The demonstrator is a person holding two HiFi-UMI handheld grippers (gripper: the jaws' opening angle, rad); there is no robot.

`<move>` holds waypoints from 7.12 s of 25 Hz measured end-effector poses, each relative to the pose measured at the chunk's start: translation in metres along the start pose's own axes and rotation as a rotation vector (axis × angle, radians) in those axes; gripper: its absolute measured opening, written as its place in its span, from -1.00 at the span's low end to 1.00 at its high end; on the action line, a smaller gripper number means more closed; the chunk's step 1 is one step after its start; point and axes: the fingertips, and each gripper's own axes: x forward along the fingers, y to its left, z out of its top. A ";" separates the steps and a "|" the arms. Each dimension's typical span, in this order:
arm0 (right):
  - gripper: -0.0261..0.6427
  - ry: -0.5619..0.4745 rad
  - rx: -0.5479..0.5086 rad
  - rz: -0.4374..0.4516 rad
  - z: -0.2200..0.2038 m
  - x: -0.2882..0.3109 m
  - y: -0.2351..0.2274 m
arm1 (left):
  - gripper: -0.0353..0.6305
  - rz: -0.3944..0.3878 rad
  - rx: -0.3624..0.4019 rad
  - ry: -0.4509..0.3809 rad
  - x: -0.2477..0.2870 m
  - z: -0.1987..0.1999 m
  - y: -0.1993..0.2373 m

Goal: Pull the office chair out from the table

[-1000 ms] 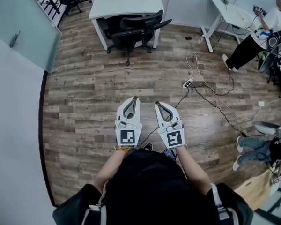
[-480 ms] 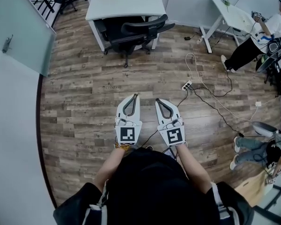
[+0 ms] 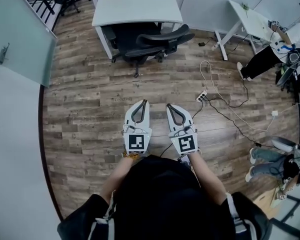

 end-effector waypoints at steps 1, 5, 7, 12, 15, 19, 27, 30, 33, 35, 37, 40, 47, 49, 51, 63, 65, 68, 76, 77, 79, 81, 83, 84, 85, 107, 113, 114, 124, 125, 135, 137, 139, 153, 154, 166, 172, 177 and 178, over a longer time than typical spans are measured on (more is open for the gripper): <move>-0.90 0.000 0.001 -0.007 0.001 0.009 -0.003 | -0.82 -0.007 0.001 0.000 0.006 -0.001 0.007; -0.90 0.009 0.012 -0.046 0.002 0.038 -0.011 | -0.82 -0.042 0.004 0.004 0.026 -0.004 0.029; -0.90 0.018 0.017 -0.064 0.000 0.046 -0.015 | -0.82 -0.054 -0.008 0.010 0.034 -0.006 0.037; -0.90 0.029 0.008 -0.073 -0.005 0.062 -0.023 | -0.82 -0.073 -0.010 0.003 0.053 -0.008 0.046; -0.90 0.027 0.013 -0.071 -0.006 0.072 -0.032 | -0.82 -0.082 0.009 -0.003 0.066 -0.008 0.047; -0.90 0.004 0.019 -0.057 -0.006 0.090 -0.044 | -0.82 -0.072 0.027 -0.002 0.085 -0.009 0.051; -0.90 -0.042 0.015 0.006 -0.014 0.126 -0.084 | -0.82 -0.026 0.053 0.026 0.133 -0.009 0.052; -0.90 -0.049 0.009 0.033 -0.019 0.135 -0.108 | -0.82 -0.004 0.063 0.045 0.155 -0.012 0.049; -0.90 -0.040 0.009 0.063 -0.028 0.139 -0.136 | -0.82 0.021 0.060 0.065 0.180 -0.014 0.041; -0.90 -0.034 0.005 0.083 -0.034 0.144 -0.155 | -0.82 0.038 0.060 0.080 0.196 -0.016 0.035; -0.90 -0.029 -0.002 0.105 -0.041 0.151 -0.175 | -0.82 0.054 0.068 0.096 0.213 -0.018 0.030; -0.90 -0.029 -0.033 0.146 -0.051 0.159 -0.204 | -0.82 0.082 0.102 0.123 0.238 -0.019 0.023; -0.90 -0.023 -0.296 0.293 -0.088 0.181 -0.259 | -0.82 0.135 0.286 0.244 0.275 -0.050 0.021; -0.90 -0.018 -0.409 0.363 -0.104 0.189 -0.269 | -0.82 0.135 0.362 0.301 0.280 -0.063 0.024; -0.90 0.004 -0.524 0.422 -0.122 0.198 -0.281 | -0.82 0.128 0.430 0.362 0.284 -0.078 0.029; -0.58 0.228 -0.873 0.567 -0.216 0.273 -0.336 | -0.51 0.061 0.588 0.625 0.318 -0.176 0.073; -0.52 0.258 -0.906 0.571 -0.227 0.284 -0.342 | -0.48 0.048 0.627 0.646 0.325 -0.182 0.077; -0.45 0.307 -0.944 0.596 -0.246 0.297 -0.349 | -0.45 0.010 0.683 0.681 0.331 -0.194 0.082; -0.37 0.416 -0.953 0.668 -0.279 0.318 -0.364 | -0.47 -0.056 0.710 0.739 0.343 -0.215 0.088; -0.37 0.423 -0.964 0.676 -0.282 0.319 -0.363 | -0.51 -0.062 0.714 0.734 0.342 -0.216 0.086; -0.39 0.442 -0.991 0.687 -0.290 0.320 -0.363 | -0.59 -0.074 0.736 0.728 0.342 -0.218 0.083; -0.41 0.463 -0.990 0.687 -0.299 0.322 -0.364 | -0.61 -0.083 0.765 0.732 0.342 -0.218 0.081; -0.45 0.477 -0.970 0.678 -0.304 0.323 -0.366 | -0.61 -0.092 0.770 0.736 0.341 -0.218 0.083; -0.46 0.479 -0.963 0.672 -0.305 0.324 -0.365 | -0.59 -0.096 0.766 0.737 0.340 -0.218 0.084; -0.48 0.477 -0.960 0.667 -0.305 0.325 -0.365 | -0.55 -0.102 0.761 0.739 0.339 -0.218 0.085; -0.53 0.530 -0.865 0.659 -0.305 0.330 -0.360 | -0.52 -0.202 0.706 0.816 0.343 -0.242 0.095; -0.53 0.556 -0.824 0.646 -0.303 0.326 -0.339 | -0.50 -0.205 0.703 0.865 0.332 -0.249 0.111; -0.54 0.551 -0.824 0.641 -0.301 0.325 -0.334 | -0.49 -0.203 0.701 0.873 0.329 -0.251 0.116; -0.54 0.552 -0.791 0.568 -0.289 0.327 -0.287 | -0.47 -0.228 0.742 0.970 0.314 -0.271 0.159; -0.54 0.555 -0.787 0.567 -0.287 0.328 -0.280 | -0.47 -0.229 0.747 0.976 0.310 -0.272 0.164; -0.55 0.631 -0.747 0.501 -0.275 0.334 -0.237 | -0.47 -0.254 0.769 1.019 0.292 -0.282 0.207; -0.55 0.645 -0.741 0.487 -0.273 0.337 -0.227 | -0.47 -0.258 0.787 1.014 0.287 -0.282 0.218; -0.55 0.658 -0.738 0.471 -0.274 0.339 -0.221 | -0.47 -0.264 0.790 1.005 0.285 -0.284 0.224; -0.55 0.738 -0.657 0.383 -0.265 0.348 -0.169 | -0.47 -0.368 0.849 0.942 0.265 -0.291 0.269; -0.55 0.743 -0.651 0.380 -0.265 0.349 -0.165 | -0.47 -0.371 0.851 0.936 0.263 -0.292 0.273; -0.55 0.756 -0.631 0.381 -0.259 0.342 -0.163 | -0.50 -0.457 0.928 0.929 0.260 -0.293 0.267; -0.55 0.774 -0.617 0.367 -0.263 0.340 -0.171 | -0.50 -0.463 0.925 0.932 0.267 -0.292 0.260; -0.55 0.792 -0.603 0.363 -0.260 0.343 -0.166 | -0.49 -0.464 0.902 0.931 0.263 -0.292 0.264; -0.55 0.792 -0.604 0.359 -0.260 0.344 -0.165 | -0.50 -0.464 0.900 0.931 0.263 -0.292 0.265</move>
